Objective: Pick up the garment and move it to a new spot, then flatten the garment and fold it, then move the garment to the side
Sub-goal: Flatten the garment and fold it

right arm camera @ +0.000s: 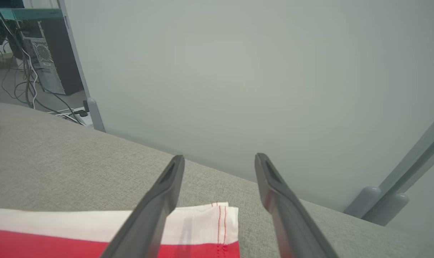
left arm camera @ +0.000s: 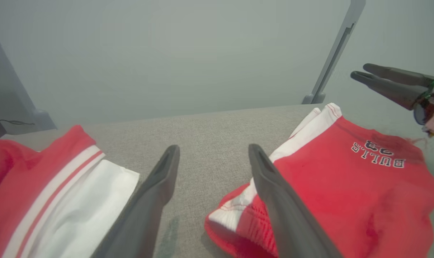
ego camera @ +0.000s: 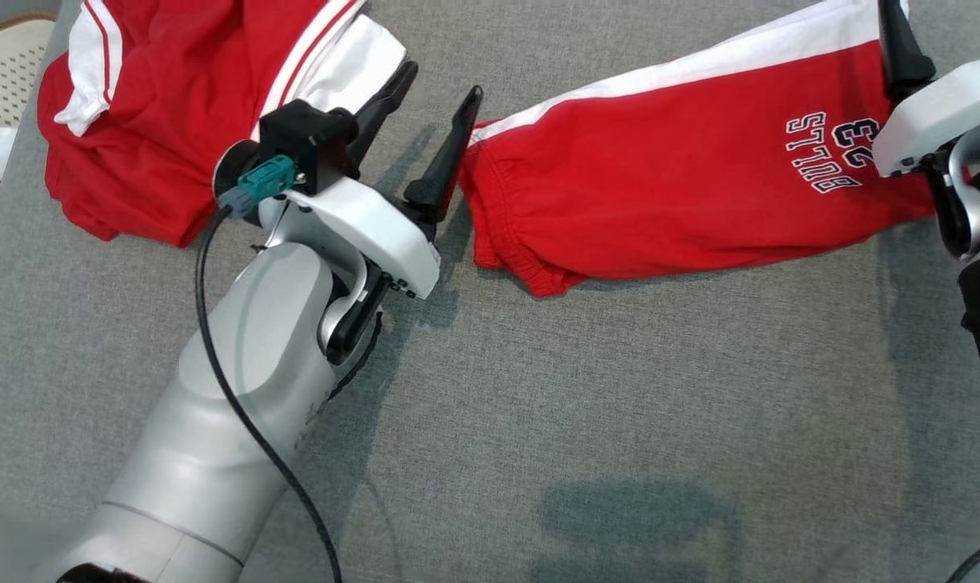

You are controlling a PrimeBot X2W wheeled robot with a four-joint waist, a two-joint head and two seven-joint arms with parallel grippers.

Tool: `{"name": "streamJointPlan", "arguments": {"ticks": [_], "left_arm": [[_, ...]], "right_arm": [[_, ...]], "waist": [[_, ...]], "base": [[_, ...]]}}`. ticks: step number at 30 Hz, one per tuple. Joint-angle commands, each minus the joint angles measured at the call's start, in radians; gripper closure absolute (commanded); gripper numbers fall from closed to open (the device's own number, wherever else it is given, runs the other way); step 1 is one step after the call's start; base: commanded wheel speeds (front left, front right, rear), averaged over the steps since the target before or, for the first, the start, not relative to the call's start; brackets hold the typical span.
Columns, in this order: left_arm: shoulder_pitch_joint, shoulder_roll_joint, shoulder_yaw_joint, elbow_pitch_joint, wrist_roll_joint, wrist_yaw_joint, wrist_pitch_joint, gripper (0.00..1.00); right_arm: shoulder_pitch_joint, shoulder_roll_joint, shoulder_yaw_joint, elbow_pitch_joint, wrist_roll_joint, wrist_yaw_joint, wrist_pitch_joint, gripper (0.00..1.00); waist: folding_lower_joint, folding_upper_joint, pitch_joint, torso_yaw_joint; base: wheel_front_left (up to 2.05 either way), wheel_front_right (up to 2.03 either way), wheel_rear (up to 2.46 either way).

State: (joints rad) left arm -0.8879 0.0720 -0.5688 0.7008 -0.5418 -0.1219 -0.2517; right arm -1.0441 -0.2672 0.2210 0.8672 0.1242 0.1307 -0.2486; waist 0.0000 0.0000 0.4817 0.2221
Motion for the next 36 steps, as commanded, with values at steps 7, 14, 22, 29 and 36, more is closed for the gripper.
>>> {"name": "streamJointPlan", "arguments": {"ticks": [7, 14, 22, 29, 36], "left_arm": [[0.157, 0.065, 0.175, -0.188, 0.053, 0.025, -0.01, 0.0], [0.363, 0.059, 0.326, -0.414, 0.138, 0.043, -0.01, 0.0], [0.542, 0.033, 0.408, -0.476, 0.207, 0.025, -0.01, 0.0], [0.587, 0.028, 0.425, -0.47, 0.25, 0.013, -0.01, 0.0], [0.595, 0.011, 0.376, -0.487, 0.274, -0.001, -0.01, 0.0]], "right_arm": [[0.19, 0.049, -0.047, -0.234, -0.002, 0.0, -0.013, 0.0], [0.38, 0.09, -0.105, -0.43, -0.011, 0.0, -0.013, 0.0], [0.587, 0.149, -0.172, -0.578, -0.012, 0.0, -0.013, 0.0], [0.643, 0.17, -0.187, -0.504, 0.044, 0.0, -0.013, 0.0], [0.547, 0.135, -0.162, -0.285, 0.217, 0.0, -0.013, 0.0]], "waist": [[0.0, 0.0, -0.077, -0.049], [0.0, 0.0, -0.149, -0.079], [0.0, 0.0, -0.236, -0.117], [0.0, 0.0, -0.255, -0.138], [0.0, 0.0, -0.24, -0.105]], "base": [[0.0, 0.0, 0.0], [0.0, 0.0, 0.0], [0.0, 0.0, 0.0], [0.0, 0.0, 0.0], [0.0, 0.0, 0.0]]}}
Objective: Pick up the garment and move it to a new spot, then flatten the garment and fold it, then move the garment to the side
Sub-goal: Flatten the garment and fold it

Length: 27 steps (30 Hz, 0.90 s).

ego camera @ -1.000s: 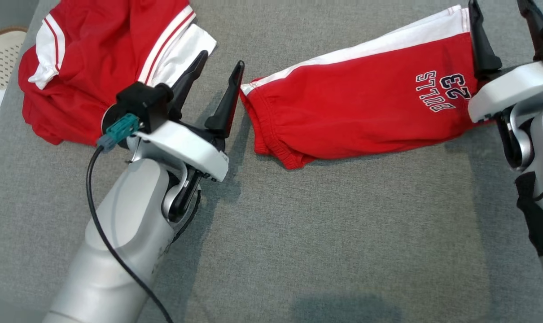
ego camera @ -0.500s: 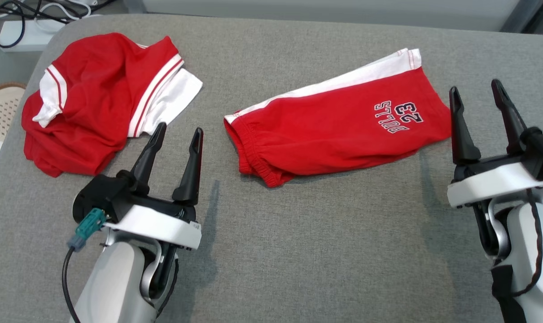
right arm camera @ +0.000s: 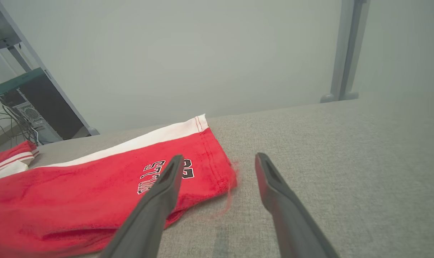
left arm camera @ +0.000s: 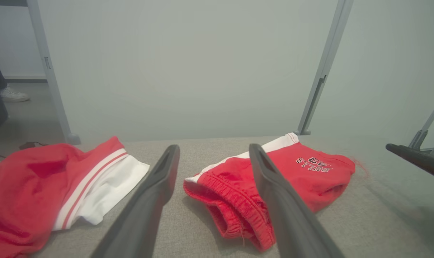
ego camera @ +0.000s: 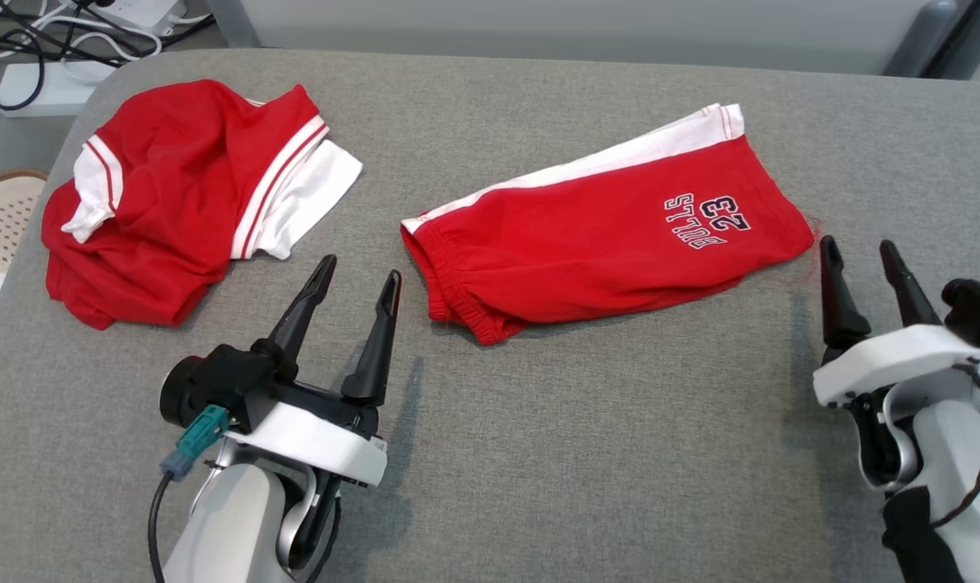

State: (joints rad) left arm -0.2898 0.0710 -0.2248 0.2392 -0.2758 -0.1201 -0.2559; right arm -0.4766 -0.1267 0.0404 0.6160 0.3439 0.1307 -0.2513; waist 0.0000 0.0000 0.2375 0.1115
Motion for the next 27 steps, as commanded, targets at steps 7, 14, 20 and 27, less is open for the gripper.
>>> {"name": "streamJointPlan", "arguments": {"ticks": [7, 14, 20, 27], "left_arm": [[-0.006, 0.002, -0.014, -0.053, 0.008, -0.008, -0.006, 0.0], [0.005, -0.002, -0.054, -0.083, 0.005, -0.01, -0.006, 0.0], [0.0, -0.003, -0.069, -0.092, 0.0, -0.01, -0.006, 0.0], [-0.008, -0.002, -0.073, -0.092, -0.005, -0.01, -0.006, 0.0]], "right_arm": [[-0.164, -0.056, 0.053, 0.193, 0.138, 0.0, 0.075, 0.0], [-0.269, -0.105, 0.088, 0.337, 0.225, 0.0, 0.155, 0.0], [-0.335, -0.133, 0.115, 0.443, 0.249, 0.0, 0.19, 0.0], [-0.374, -0.132, 0.155, 0.507, 0.296, 0.0, 0.22, 0.69]], "waist": [[0.0, 0.0, 0.027, 0.062], [0.0, 0.0, 0.054, 0.117], [0.0, 0.0, 0.081, 0.157], [0.0, 0.0, 0.099, 0.178]], "base": [[0.0, 0.0, 0.0], [0.0, 0.0, 0.0], [0.0, 0.0, 0.0], [0.0, 0.0, 0.0]]}}
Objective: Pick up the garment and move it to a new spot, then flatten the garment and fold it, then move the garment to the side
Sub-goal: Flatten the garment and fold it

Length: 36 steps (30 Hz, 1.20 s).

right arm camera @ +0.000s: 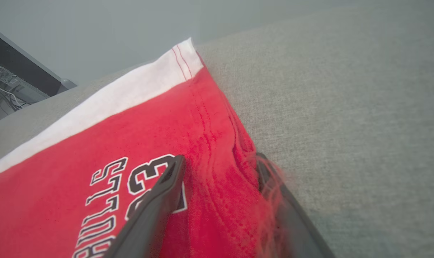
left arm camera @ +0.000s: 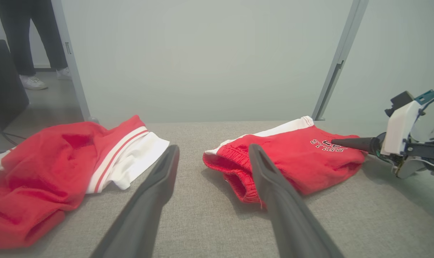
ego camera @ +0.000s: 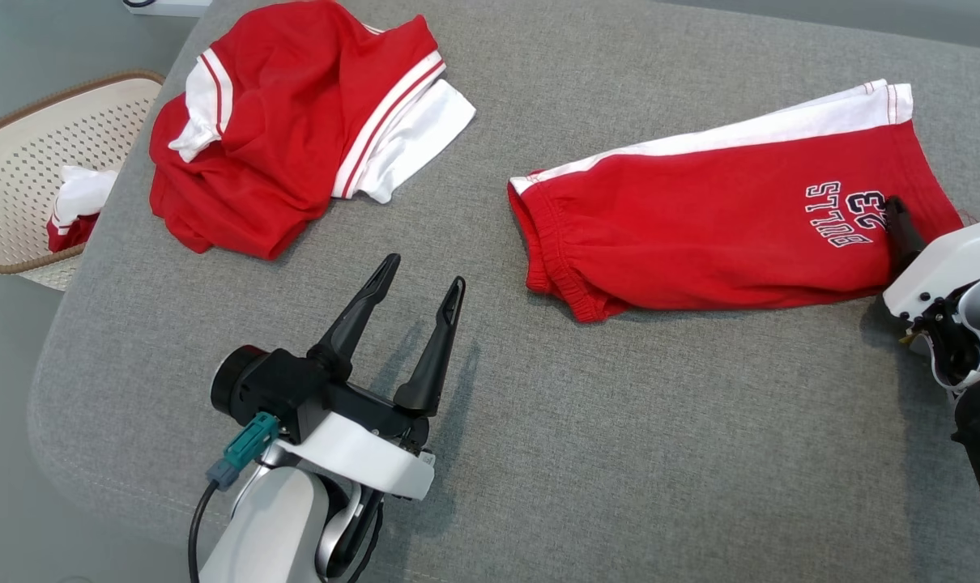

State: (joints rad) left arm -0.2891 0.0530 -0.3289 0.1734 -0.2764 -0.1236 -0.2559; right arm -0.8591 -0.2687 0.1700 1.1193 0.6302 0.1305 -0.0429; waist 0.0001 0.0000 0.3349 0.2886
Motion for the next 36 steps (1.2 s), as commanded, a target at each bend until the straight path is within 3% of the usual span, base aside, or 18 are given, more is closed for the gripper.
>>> {"name": "streamJointPlan", "arguments": {"ticks": [1, 6, 18, 36], "left_arm": [[-0.01, 0.016, 0.033, -0.026, -0.005, -0.007, -0.006, 0.0], [-0.011, 0.016, 0.041, -0.028, -0.002, -0.007, -0.006, 0.0], [-0.006, 0.028, 0.057, -0.033, 0.006, -0.007, -0.006, 0.0], [-0.017, 0.042, 0.064, -0.032, 0.02, -0.007, -0.006, 0.0]], "right_arm": [[0.007, 0.012, 0.032, 0.007, 0.013, 0.0, 0.01, 1.0], [0.007, 0.01, 0.057, 0.021, 0.017, 0.0, -0.004, 1.0], [0.082, 0.014, 0.05, 0.033, 0.037, 0.0, -0.166, 1.0], [0.277, 0.003, -0.048, -0.141, 0.023, 0.0, -0.219, 1.0]], "waist": [[-0.0001, 0.0, 0.002, -0.001], [-0.0001, 0.0, -0.002, -0.014], [-0.0001, 0.0, -0.034, -0.105], [-0.0001, 0.0, -0.043, -0.23]], "base": [[0.0, 0.0, 0.0], [0.0, 0.0, 0.0], [0.0, 0.0, 0.0], [0.0, 0.0, 0.0]]}}
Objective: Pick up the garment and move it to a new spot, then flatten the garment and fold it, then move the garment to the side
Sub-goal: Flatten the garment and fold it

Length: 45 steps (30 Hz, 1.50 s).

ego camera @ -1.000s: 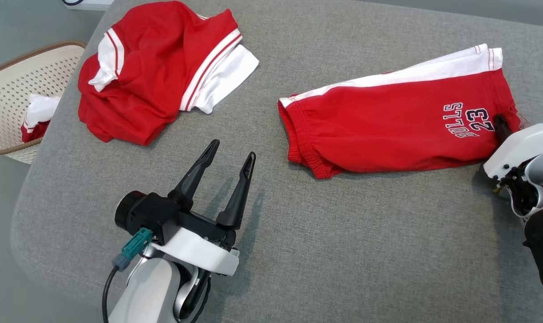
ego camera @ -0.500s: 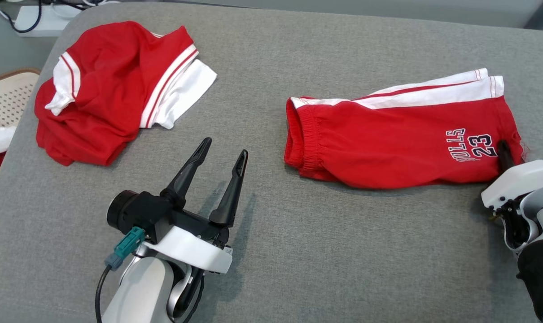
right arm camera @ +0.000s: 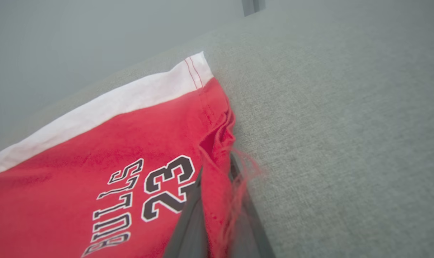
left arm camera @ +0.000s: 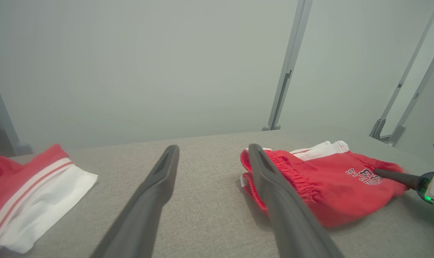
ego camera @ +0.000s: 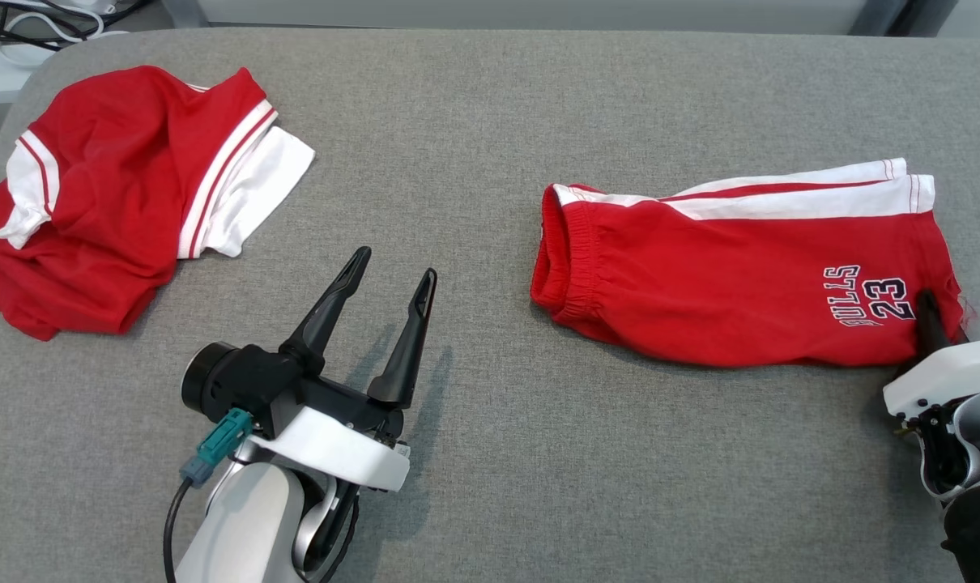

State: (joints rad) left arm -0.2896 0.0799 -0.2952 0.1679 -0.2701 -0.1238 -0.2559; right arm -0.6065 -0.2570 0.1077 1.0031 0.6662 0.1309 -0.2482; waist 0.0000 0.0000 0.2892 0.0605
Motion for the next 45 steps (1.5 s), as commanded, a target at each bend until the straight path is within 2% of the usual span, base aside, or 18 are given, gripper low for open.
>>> {"name": "streamJointPlan", "arguments": {"ticks": [1, 6, 16, 25, 32, 44, 45], "left_arm": [[-0.018, 0.015, 0.03, -0.026, 0.014, -0.007, -0.006, 0.0], [-0.024, 0.015, 0.025, -0.022, 0.015, -0.007, -0.006, 0.0], [-0.024, 0.01, 0.022, -0.012, 0.011, -0.007, -0.006, 0.0], [-0.004, 0.005, 0.022, -0.009, 0.014, -0.007, -0.006, 0.0], [-0.006, -0.001, 0.006, -0.008, 0.011, -0.007, -0.006, 0.0], [-0.001, -0.011, 0.007, -0.004, 0.008, -0.007, -0.006, 0.0], [-0.001, -0.012, 0.007, -0.004, 0.008, -0.007, -0.006, 0.0]], "right_arm": [[0.027, -0.006, 0.009, -0.041, -0.019, 0.0, -0.013, 1.0], [0.042, 0.016, -0.011, -0.15, -0.065, 0.0, -0.013, 1.0], [0.074, 0.075, 0.017, -0.314, -0.16, 0.0, -0.01, 1.0], [0.118, 0.147, 0.085, -0.506, -0.242, 0.0, 0.083, 1.0], [0.104, 0.194, 0.159, -0.534, -0.267, 0.0, 0.137, 1.0], [0.075, 0.206, 0.295, -0.467, -0.247, 0.0, 0.167, 1.0], [0.073, 0.206, 0.301, -0.458, -0.248, 0.0, 0.17, 0.87]], "waist": [[0.0, 0.0, 0.004, -0.004], [0.0, 0.0, 0.011, -0.008], [0.0, 0.0, -0.021, 0.018], [0.0, 0.0, -0.048, 0.046], [0.0, 0.0, -0.044, 0.085], [0.0, 0.0, -0.035, 0.123], [0.0, 0.0, -0.034, 0.124]], "base": [[0.0, 0.0, 0.0], [0.0, 0.0, 0.0], [0.0, 0.0, 0.0], [0.0, 0.0, 0.0], [0.0, 0.0, 0.0], [0.0, 0.0, 0.0], [0.0, 0.0, 0.0]]}}
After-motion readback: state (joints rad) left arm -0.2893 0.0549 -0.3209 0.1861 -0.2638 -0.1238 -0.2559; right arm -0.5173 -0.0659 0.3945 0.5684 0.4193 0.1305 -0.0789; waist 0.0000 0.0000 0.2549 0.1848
